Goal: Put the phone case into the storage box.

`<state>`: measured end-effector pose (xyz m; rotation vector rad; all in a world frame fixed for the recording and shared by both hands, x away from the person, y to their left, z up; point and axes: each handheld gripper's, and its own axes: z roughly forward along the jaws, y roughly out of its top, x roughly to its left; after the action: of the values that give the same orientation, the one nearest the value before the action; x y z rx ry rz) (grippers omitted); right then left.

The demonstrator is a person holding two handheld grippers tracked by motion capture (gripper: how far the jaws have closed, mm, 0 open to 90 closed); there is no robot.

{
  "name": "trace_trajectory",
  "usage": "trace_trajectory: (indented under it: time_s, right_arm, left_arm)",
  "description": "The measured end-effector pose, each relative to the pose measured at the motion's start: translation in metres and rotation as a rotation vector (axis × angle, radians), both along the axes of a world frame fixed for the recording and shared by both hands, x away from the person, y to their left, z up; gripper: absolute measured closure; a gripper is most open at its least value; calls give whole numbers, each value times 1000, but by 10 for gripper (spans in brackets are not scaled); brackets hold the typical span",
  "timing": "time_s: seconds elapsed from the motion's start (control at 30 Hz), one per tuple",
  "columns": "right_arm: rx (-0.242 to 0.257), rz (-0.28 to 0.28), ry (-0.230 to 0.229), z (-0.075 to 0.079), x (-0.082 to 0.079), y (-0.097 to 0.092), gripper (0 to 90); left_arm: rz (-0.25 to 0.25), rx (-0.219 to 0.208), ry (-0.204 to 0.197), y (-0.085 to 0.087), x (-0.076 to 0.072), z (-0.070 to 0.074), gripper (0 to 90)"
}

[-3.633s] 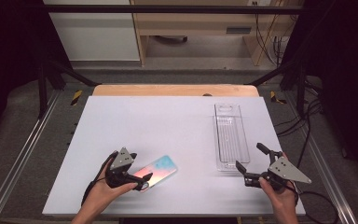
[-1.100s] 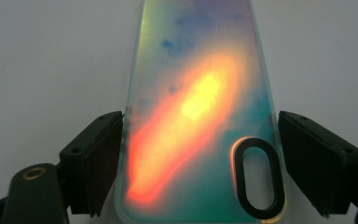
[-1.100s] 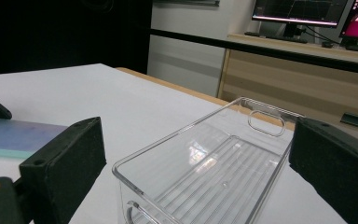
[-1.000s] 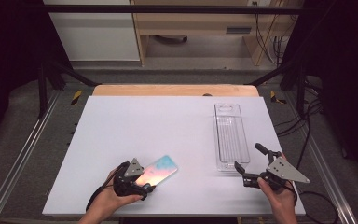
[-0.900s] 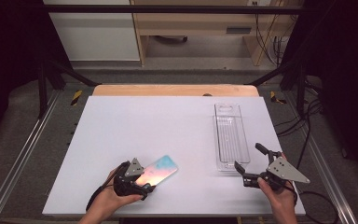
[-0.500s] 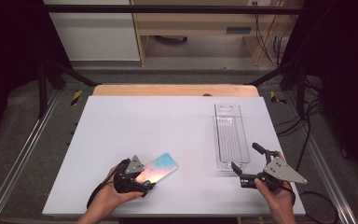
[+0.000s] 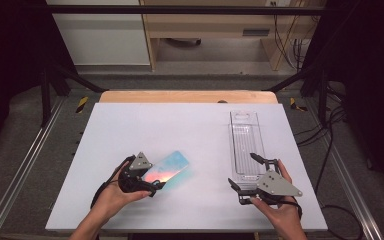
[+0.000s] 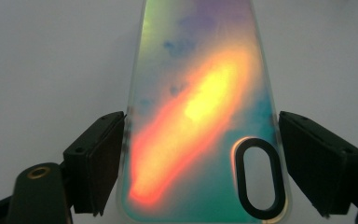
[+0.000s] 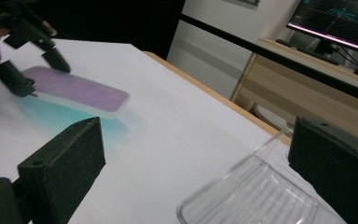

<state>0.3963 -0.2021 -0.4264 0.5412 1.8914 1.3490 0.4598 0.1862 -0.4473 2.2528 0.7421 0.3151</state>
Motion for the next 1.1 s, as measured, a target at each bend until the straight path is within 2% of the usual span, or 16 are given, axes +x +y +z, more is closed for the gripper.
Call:
trace_trajectory:
  time_s: [0.03, 0.1, 0.17, 0.27, 0.3, 0.37, 0.43, 0.47, 0.6, 0.67, 0.97, 1.1]
  right_arm:
    - [0, 0, 0, 0, 0, 0, 39]
    - [-41, -2, -24, 3, 0, 13, 39]
    - [-53, -4, -29, 4, 0, 16, 39]
    - [-107, -18, -73, 12, 2, 32, 42]
    - [-107, -18, -73, 12, 2, 32, 42]
    - [-143, -24, -97, 16, 3, 39, 44]
    - [-190, -20, -125, 21, 5, 49, 47]
    - [-190, -20, -125, 21, 5, 49, 47]
    - [-264, 0, -173, 28, 10, 67, 63]
    - [-275, -2, -180, 29, 11, 69, 71]
    - [-403, -12, -261, 29, 18, 94, 116]
    - [-436, -6, -284, 28, 20, 102, 128]
  left_arm:
    - [-1, 1, -2, 0, 3, 4, 169]
    - [-4, 4, -2, 0, 8, 12, 169]
    - [-4, 7, -3, 0, 13, 19, 169]
    - [-9, 15, -10, -3, 18, 32, 168]
    - [-13, 19, -13, -4, 19, 36, 168]
    - [-23, 22, -20, -8, 23, 47, 168]
    - [-27, 26, -25, -11, 25, 55, 168]
    - [-35, 30, -30, -14, 27, 61, 168]
    - [-52, 34, -43, -22, 29, 80, 168]
    - [-60, 36, -49, -26, 29, 87, 169]
    - [-97, 50, -55, -41, 28, 104, 168]
    - [-104, 49, -56, -43, 28, 108, 168]
